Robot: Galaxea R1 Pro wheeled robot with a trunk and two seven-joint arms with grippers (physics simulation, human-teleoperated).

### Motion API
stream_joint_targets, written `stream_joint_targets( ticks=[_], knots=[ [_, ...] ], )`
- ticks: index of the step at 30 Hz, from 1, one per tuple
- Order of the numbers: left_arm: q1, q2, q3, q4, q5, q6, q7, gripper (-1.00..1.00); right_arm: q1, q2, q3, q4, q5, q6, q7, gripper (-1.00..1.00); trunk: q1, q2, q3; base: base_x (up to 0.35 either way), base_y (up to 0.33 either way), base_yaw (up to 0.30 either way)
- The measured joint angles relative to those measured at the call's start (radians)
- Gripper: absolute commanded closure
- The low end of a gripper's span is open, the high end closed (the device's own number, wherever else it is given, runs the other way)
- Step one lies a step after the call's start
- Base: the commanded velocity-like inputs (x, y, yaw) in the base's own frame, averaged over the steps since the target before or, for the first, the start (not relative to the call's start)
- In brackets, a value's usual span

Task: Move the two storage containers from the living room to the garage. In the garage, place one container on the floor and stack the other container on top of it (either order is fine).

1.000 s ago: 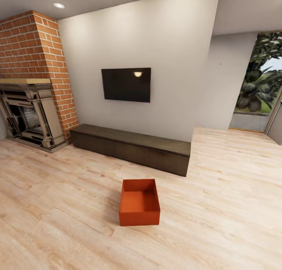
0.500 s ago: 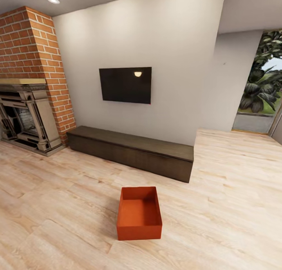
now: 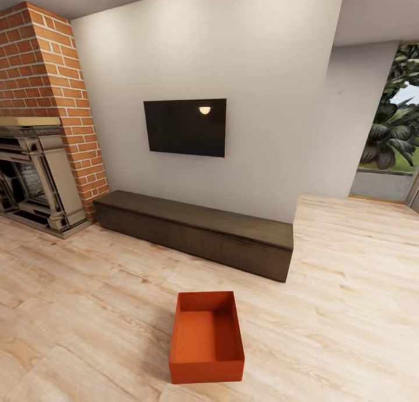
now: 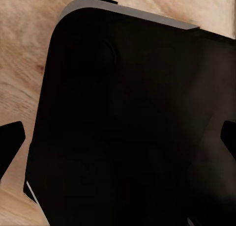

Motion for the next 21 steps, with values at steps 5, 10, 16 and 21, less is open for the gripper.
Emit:
stream_joint_targets(
  ticks=[5, 10, 16, 21],
  knots=[
    [0.000, 0.000, -0.001, 0.000, 0.000, 0.000, 0.000, -1.00, 0.000, 0.000, 0.000, 0.000, 0.001, 0.000, 0.000, -1.00, 0.000, 0.000, 0.000, 0.322, 0.000, 0.000],
    [0.000, 0.000, 0.000, 0.000, -0.001, 0.000, 0.000, -1.00, 0.000, 0.000, 0.000, 0.000, 0.000, 0.000, 0.000, -1.00, 0.000, 0.000, 0.000, 0.322, 0.000, 0.000],
    [0.000, 0.000, 0.000, 0.000, -0.001, 0.000, 0.000, -1.00, 0.000, 0.000, 0.000, 0.000, 0.000, 0.000, 0.000, -1.00, 0.000, 0.000, 0.000, 0.322, 0.000, 0.000],
    [0.000, 0.000, 0.000, 0.000, -0.001, 0.000, 0.000, -1.00, 0.000, 0.000, 0.001, 0.000, 0.000, 0.001, 0.000, -1.00, 0.000, 0.000, 0.000, 0.322, 0.000, 0.000]
  ],
)
